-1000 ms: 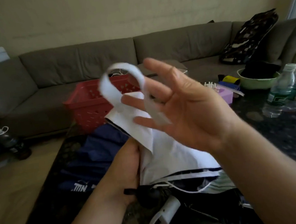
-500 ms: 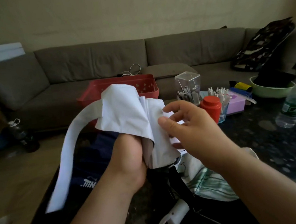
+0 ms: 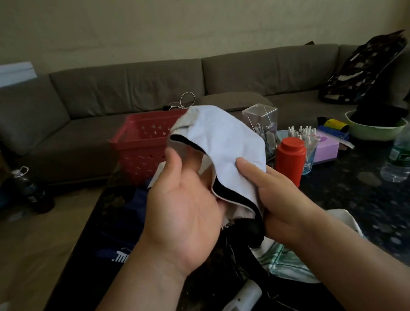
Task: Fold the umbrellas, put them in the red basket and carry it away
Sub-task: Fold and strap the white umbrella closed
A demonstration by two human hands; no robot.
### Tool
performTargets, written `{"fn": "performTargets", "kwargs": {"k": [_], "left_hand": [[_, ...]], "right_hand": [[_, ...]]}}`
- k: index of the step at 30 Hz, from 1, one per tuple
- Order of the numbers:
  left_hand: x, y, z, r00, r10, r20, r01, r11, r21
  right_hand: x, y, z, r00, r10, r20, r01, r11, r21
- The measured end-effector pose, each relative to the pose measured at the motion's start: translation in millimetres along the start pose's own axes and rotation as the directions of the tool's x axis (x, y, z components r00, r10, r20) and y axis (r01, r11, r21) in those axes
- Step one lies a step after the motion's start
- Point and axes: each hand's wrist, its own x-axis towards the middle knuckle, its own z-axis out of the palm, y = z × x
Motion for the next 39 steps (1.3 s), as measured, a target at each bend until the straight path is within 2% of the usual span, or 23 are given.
{"fn": "performTargets", "kwargs": {"k": [2,4,6,7,9,11,13,15,18,20,22,24,26,30,32,35,37,39], "left_hand": [[-3,6,1,0.998,0.029,0.061,-0.033,0.998,0.062],[-2,7,-5,0.989,0.145,0.023,-0.146,0.954,0.261],[-2,7,-13,0.958,0.28,-0.056,-0.217,0.84,0.497],[-4,6,-12,0.947,0.311,-0.08,-0.21,0.788,0.579],[-8,2,-9,0.969,0.223,-0.109,-0.092,0.731,0.677],[-11,-4,-6,0.991,-0.015,-0.13,0.11,0.634,0.766],[-14,-13,-3,0.97,-0.212,-0.123,0.224,0.564,0.795],[-15,-24,1,0.978,-0.184,-0.094,0.189,0.608,0.771],[-13,-40,14,0.988,0.11,-0.104,0.007,0.654,0.756],[-11,-48,21,0.938,0.302,-0.168,-0.083,0.669,0.738],[-5,-52,22,0.878,0.389,-0.278,-0.119,0.742,0.66],[2,-49,17,0.837,0.402,-0.372,-0.155,0.825,0.544],[8,-40,6,0.818,0.426,-0.387,-0.18,0.828,0.531],[10,-14,-14,0.822,0.479,-0.309,-0.172,0.726,0.666],[9,4,-20,0.839,0.476,-0.263,-0.145,0.662,0.735],[11,27,-30,0.89,0.396,-0.225,-0.077,0.618,0.783],[15,32,-33,0.869,0.403,-0.288,-0.068,0.673,0.736],[19,28,-31,0.798,0.443,-0.409,-0.152,0.805,0.574]], "right_hand": [[3,-5,-5,0.996,0.091,0.01,-0.091,0.992,0.084],[3,-13,-10,0.991,0.129,0.034,-0.133,0.975,0.176],[2,-23,-16,0.994,0.107,0.02,-0.109,0.974,0.196],[3,-27,-20,0.997,0.079,0.004,-0.078,0.979,0.19],[1,-32,-23,0.999,0.037,-0.016,-0.032,0.975,0.221],[1,-33,-22,1.0,-0.002,-0.01,0.004,0.955,0.296],[0,-31,-18,1.0,-0.026,-0.005,0.026,0.937,0.348],[-2,-26,-9,0.999,-0.044,0.002,0.039,0.921,0.386],[-2,-11,3,0.998,-0.043,0.038,0.024,0.912,0.409],[-2,-1,10,0.997,-0.017,0.076,-0.018,0.902,0.431],[-2,6,16,0.997,0.0,0.083,-0.038,0.892,0.451],[-2,7,19,0.998,0.004,0.064,-0.031,0.902,0.432],[1,4,16,1.0,-0.007,0.027,-0.003,0.932,0.362],[11,-7,-7,0.994,-0.085,-0.072,0.101,0.96,0.262],[11,-13,-16,0.989,-0.146,-0.031,0.148,0.987,0.069],[7,-18,-21,0.991,-0.11,0.081,0.124,0.972,-0.197],[2,-17,-16,0.992,-0.086,0.092,0.104,0.973,-0.207],[2,-12,-9,0.992,-0.128,0.009,0.128,0.981,-0.143]]}}
